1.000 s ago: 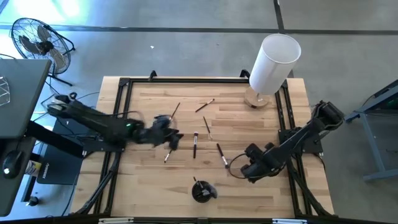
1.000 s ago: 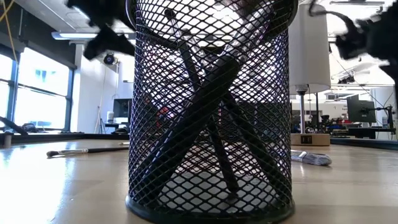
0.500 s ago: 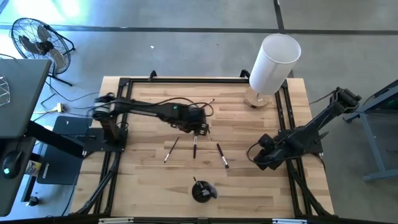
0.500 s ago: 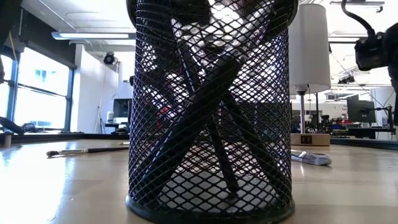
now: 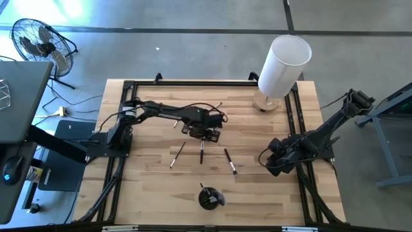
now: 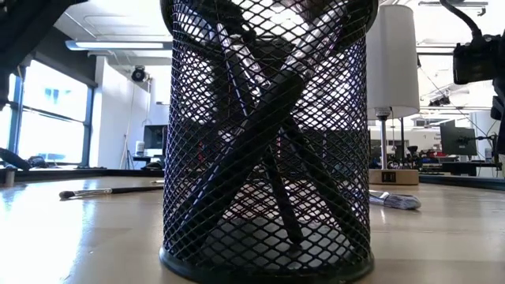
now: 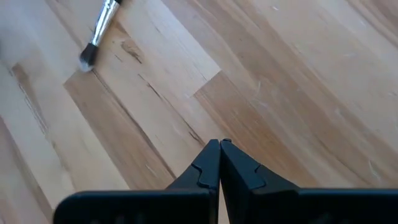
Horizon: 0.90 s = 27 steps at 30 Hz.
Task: Put items in baskets/containers
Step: Put the left black powder brush into the black pen holder
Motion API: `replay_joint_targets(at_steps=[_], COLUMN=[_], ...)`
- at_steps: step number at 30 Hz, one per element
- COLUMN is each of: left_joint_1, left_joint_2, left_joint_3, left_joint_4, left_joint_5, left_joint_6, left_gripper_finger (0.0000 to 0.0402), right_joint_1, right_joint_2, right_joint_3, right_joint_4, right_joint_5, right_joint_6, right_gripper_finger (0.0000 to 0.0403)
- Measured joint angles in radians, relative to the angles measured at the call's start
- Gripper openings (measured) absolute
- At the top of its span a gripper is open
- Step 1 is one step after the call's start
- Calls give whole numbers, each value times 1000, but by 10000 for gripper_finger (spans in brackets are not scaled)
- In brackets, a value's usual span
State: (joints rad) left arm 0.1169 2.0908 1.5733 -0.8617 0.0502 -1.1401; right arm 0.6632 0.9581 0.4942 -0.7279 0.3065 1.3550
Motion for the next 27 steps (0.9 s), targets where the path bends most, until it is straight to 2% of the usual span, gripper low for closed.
replay_joint_targets(at_steps=[5,8,11,15,16,20,22,27], left_joint_1=[8,8,9,9,9,10,11,-53], left_joint_2=[39,52,62,63,64,65,66,34], left_joint_3=[4,4,2,0,0,4,15,57], left_joint_4=[10,13,9,-6,-6,-21,-49,-107], left_joint_5=[28,42,48,38,39,89,99,15], left_joint_6=[-1,-8,-9,21,27,191,227,256], left_gripper_finger=[173,160,119,25,16,25,16,9], right_joint_1=[0,0,0,0,0,0,0,0], right_joint_2=[-1,-3,-3,-3,-3,-3,-3,-2], right_joint_3=[0,0,0,0,0,0,0,0], right_joint_4=[1,2,2,2,2,2,3,4], right_joint_5=[3,9,18,35,36,47,59,70], right_joint_6=[-21,-37,-54,-59,-59,-78,-78,-77], right_gripper_finger=[2,6,6,2,1,6,6,2])
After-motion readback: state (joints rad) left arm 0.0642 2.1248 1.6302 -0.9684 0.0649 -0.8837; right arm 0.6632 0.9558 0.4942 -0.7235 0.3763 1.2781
